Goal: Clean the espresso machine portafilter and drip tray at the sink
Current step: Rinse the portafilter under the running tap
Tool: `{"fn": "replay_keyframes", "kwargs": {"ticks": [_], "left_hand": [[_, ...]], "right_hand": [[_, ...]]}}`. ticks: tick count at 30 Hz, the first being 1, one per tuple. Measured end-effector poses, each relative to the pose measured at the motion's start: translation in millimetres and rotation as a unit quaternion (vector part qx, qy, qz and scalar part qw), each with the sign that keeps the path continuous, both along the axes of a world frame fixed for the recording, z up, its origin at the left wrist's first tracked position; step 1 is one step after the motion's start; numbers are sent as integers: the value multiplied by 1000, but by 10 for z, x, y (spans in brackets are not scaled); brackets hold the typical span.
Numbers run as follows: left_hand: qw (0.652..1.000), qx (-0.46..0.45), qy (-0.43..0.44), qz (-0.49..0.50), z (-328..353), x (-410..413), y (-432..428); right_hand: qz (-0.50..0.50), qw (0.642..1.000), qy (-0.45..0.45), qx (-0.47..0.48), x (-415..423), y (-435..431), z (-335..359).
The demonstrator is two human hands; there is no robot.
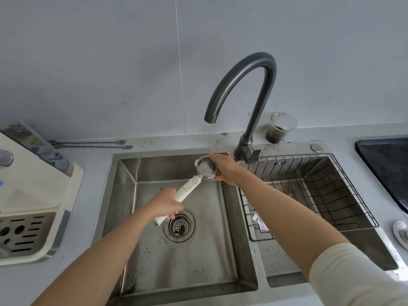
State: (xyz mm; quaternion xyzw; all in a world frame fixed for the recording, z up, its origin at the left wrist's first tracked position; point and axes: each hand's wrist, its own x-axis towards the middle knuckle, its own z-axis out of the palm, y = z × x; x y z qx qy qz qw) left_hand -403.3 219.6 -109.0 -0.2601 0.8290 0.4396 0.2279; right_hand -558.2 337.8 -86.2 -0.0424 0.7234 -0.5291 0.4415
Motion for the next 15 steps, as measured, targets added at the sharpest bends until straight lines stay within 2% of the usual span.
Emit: {"fn": "replay_keyframes", "kwargs": {"ticks": [6,15], "left_hand": [[1000,7,6,0,50,67,-16],[999,31,24,30,40,26,96]], "right_hand": [[-34,998,-31,-52,52,-43,24],[-53,998,-5,-16,42,74,121]]}}
